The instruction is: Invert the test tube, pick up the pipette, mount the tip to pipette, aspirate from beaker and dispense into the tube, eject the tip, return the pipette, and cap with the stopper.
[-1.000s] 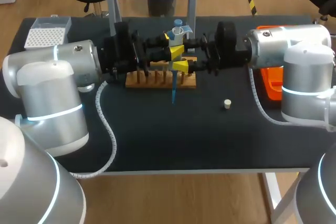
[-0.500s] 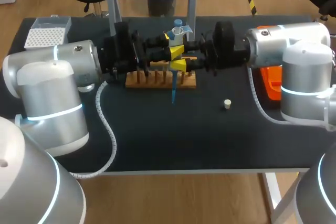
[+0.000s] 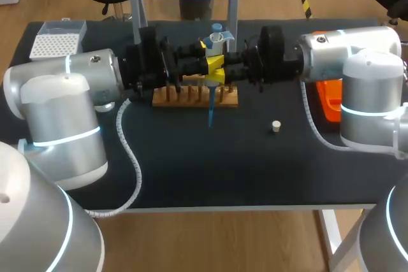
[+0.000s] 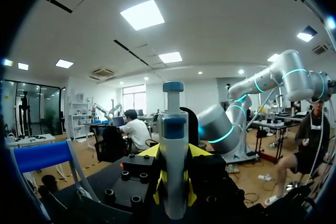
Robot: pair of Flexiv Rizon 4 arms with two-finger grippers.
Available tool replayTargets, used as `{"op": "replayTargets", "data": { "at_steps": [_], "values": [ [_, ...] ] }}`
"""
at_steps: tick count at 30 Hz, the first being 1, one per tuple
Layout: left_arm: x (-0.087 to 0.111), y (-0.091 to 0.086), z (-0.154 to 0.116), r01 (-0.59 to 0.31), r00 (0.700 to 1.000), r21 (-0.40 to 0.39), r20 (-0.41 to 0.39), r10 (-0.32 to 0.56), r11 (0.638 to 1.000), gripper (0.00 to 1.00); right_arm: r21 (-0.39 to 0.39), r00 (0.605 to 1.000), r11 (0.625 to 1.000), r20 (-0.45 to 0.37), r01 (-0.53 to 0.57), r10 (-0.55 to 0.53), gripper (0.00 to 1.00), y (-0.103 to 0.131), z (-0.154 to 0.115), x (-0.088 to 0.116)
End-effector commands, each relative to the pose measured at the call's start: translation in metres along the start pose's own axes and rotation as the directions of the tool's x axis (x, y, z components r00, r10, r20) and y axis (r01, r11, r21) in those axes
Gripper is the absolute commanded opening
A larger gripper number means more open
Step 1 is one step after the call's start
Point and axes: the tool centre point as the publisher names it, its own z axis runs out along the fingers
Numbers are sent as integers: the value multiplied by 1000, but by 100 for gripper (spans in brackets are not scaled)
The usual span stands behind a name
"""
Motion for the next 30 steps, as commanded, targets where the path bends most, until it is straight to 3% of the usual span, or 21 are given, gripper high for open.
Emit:
{"op": "replayTargets", "data": {
  "at_steps": [1, 16, 17, 18, 19, 30],
  "values": [
    [0, 1, 1, -3, 1000, 2, 8, 2, 1000, 0, 0, 1000, 1000, -2, 0, 0, 0, 0, 0, 2],
    [0, 1, 1, -3, 1000, 2, 8, 2, 1000, 0, -5, 1000, 1000, -1, -1, 1, 0, -1, 0, 2],
    [0, 1, 1, -3, 1000, 2, 8, 2, 1000, 16, -5, 1000, 1000, -1, 0, 0, 0, -1, 0, 2],
    [0, 1, 1, -3, 1000, 2, 8, 2, 1000, 72, -6, 1000, 1000, -1, 0, 0, 0, -1, 0, 2],
    [0, 1, 1, -3, 1000, 2, 8, 2, 1000, 100, -7, 1000, 1000, -1, 0, 0, 0, -1, -1, 2],
    [0, 1, 1, -3, 1000, 2, 8, 2, 1000, 100, -15, 1000, 1000, -3, 1, -1, 0, -1, -6, 1]
  ]
}}
